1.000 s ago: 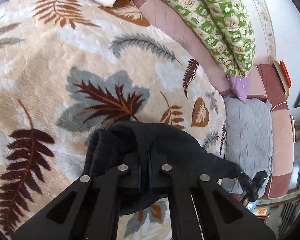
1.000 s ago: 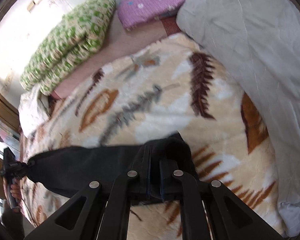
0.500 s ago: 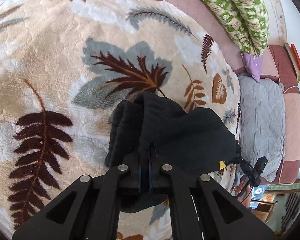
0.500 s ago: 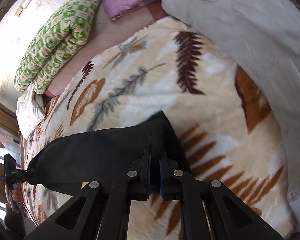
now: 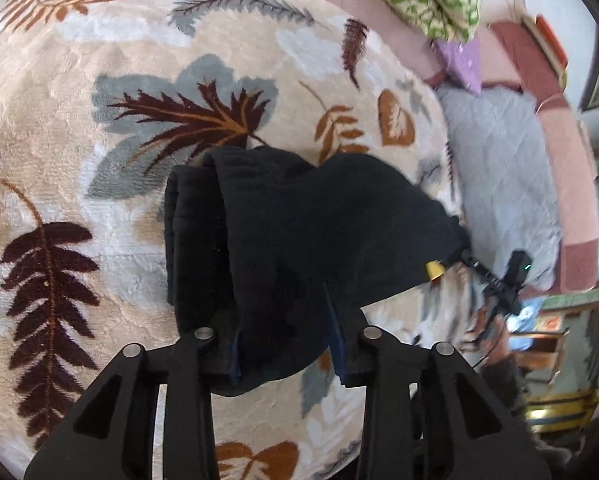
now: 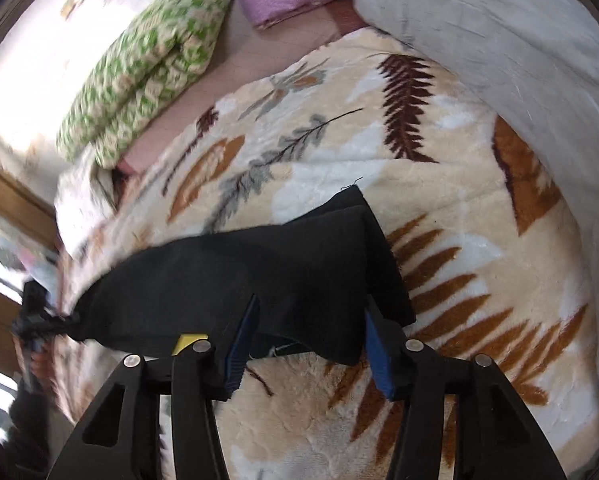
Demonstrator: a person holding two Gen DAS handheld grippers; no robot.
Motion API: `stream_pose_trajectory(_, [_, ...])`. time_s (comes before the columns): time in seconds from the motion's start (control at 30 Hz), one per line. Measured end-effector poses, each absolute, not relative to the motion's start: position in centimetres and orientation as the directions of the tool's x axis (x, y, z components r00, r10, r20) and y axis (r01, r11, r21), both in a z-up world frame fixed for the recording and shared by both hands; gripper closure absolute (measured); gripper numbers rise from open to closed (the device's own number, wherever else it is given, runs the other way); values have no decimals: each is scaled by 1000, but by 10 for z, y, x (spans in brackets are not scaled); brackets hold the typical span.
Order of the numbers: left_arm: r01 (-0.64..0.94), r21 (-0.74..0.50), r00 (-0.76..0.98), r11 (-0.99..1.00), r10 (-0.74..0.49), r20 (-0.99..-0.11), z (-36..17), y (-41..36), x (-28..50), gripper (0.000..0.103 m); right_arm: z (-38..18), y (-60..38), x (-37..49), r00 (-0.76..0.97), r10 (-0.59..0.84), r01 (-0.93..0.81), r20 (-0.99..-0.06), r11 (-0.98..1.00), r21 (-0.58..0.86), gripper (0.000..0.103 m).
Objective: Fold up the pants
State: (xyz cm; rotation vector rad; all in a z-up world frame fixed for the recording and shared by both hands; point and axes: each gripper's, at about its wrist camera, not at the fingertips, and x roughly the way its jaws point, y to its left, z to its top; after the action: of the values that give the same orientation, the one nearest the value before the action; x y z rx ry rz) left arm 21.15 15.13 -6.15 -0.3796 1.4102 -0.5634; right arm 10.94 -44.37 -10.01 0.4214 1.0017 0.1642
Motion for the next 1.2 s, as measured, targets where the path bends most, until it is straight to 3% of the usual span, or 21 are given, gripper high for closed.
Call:
stream_pose_trajectory(0.03, [148, -516, 59, 844, -528, -847, -63, 147, 212, 73, -100, -436, 111, 522, 300, 30, -799, 929, 368, 89])
stream_pose_trajectory(0.07, [154, -497, 51, 854, -509, -859, -63, 145, 212, 73, -100, -430, 114, 502, 292, 4, -814, 940, 341, 94])
stream_pose_trajectory(0.13, [166, -468, 40, 868, -480, -876, -63, 142, 211, 81, -95, -424, 115, 497, 268, -23, -825, 955, 296, 94])
stream_pose_trajectory(0.33, [167, -457, 23, 874, -467, -884, -69, 154, 206, 81, -67, -440, 106, 554, 322, -72, -767, 937, 341, 95])
stream_pose_trajectory(0.6, [163, -450, 13, 878, -458, -889, -76, 152, 203, 81, -112, -460, 101, 457, 291, 34, -840, 938, 344, 90])
stream_pose_trajectory(0.73, [189, -481, 18, 856, -493, -870, -63, 158, 197, 81, -99, -461, 96, 455, 266, 46, -850, 946, 321, 66])
stream_pose_trajectory(0.83, [189, -495, 38, 848, -510, -860, -53, 163, 197, 80, -76, -468, 90, 505, 261, 43, -823, 945, 325, 60])
stream_pose_trajectory(0.93, [165, -509, 85, 845, -527, -846, -43, 168, 203, 80, -63, -483, 94, 575, 318, 82, -754, 895, 439, 46])
stream_pose_trajectory(1.1, [92, -522, 116, 848, -530, -840, -42, 169, 220, 80, -83, -474, 129, 500, 237, 169, -833, 917, 362, 50])
stream_pose_trajectory(1.17, [62, -528, 115, 847, -531, -839, -47, 167, 229, 80, -91, -471, 136, 492, 266, 177, -829, 902, 395, 64])
stream_pose_trajectory(1.2, [43, -528, 118, 848, -529, -840, -50, 166, 233, 80, -93, -469, 139, 489, 272, 175, -829, 900, 399, 66])
